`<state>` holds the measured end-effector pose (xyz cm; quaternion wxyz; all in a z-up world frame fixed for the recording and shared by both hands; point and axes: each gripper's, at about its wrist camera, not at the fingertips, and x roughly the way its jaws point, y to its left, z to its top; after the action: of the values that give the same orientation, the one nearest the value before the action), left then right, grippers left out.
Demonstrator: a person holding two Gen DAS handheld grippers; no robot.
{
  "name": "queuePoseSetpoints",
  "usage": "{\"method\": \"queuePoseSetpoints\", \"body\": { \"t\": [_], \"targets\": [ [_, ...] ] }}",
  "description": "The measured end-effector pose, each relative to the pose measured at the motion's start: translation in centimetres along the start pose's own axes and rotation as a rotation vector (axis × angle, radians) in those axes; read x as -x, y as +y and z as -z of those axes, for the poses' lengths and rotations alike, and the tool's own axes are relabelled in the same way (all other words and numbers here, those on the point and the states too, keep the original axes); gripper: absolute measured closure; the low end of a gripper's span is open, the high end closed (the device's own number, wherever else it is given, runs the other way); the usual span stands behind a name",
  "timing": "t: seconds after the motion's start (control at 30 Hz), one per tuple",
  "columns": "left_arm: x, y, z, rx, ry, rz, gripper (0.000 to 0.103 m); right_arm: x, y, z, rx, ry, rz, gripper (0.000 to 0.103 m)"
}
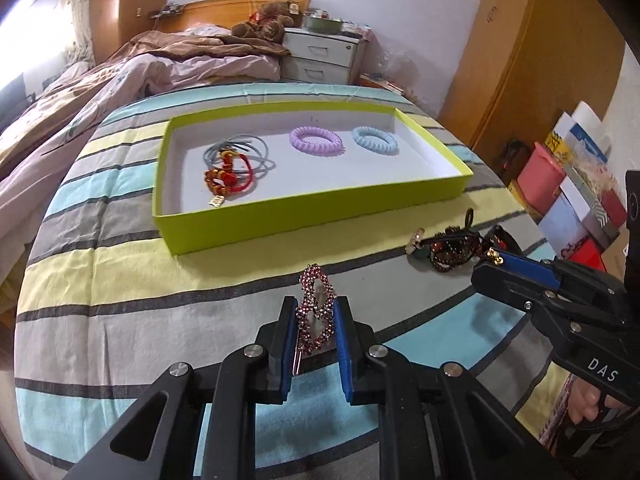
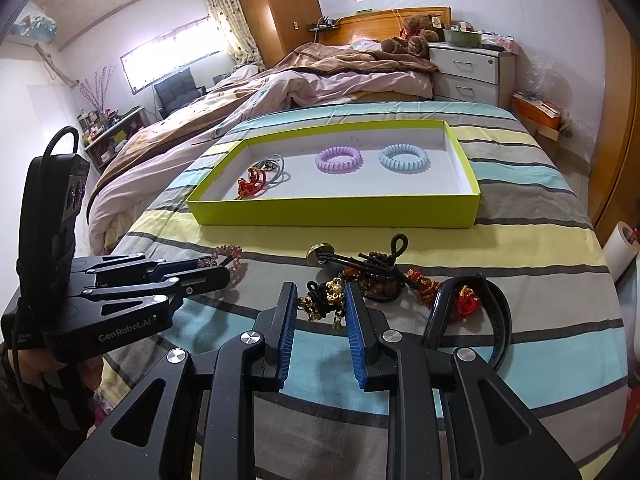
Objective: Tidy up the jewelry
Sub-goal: 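Carry the pink clip and gold ornament over the yellow-green box with both tools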
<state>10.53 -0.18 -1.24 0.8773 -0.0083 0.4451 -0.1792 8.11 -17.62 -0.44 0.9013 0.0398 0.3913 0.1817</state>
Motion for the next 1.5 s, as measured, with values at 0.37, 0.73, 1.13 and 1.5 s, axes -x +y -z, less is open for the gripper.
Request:
{"method": "queuePoseSetpoints", "body": {
  "t": [0.37, 0.73, 1.13, 1.5],
  "targets": [
    [2.2, 0.2, -1.8, 0.017, -0.063, -0.007, 0.085, 0.5, 0.1, -2.1, 0.018, -0.035, 0.016, 0.078],
    [2.0, 0.0, -6.6, 0.022, -0.105, 0.014, 0.085, 0.1, -1.2, -5.8, 0.030, -0.066, 0.047, 0.078],
    [-3.3, 0.4, -10.8, 0.054, -0.056, -0.006, 0.085, -3.6, -4.7, -8.9, 0.038, -0.004, 0.115, 0.078],
    [-6.8, 1.8, -12.9, 0.080, -0.025, -0.046, 0.085, -7.0, -6.3, -9.3, 0.023, 0.072, 0.102, 0.078]
  ]
}}
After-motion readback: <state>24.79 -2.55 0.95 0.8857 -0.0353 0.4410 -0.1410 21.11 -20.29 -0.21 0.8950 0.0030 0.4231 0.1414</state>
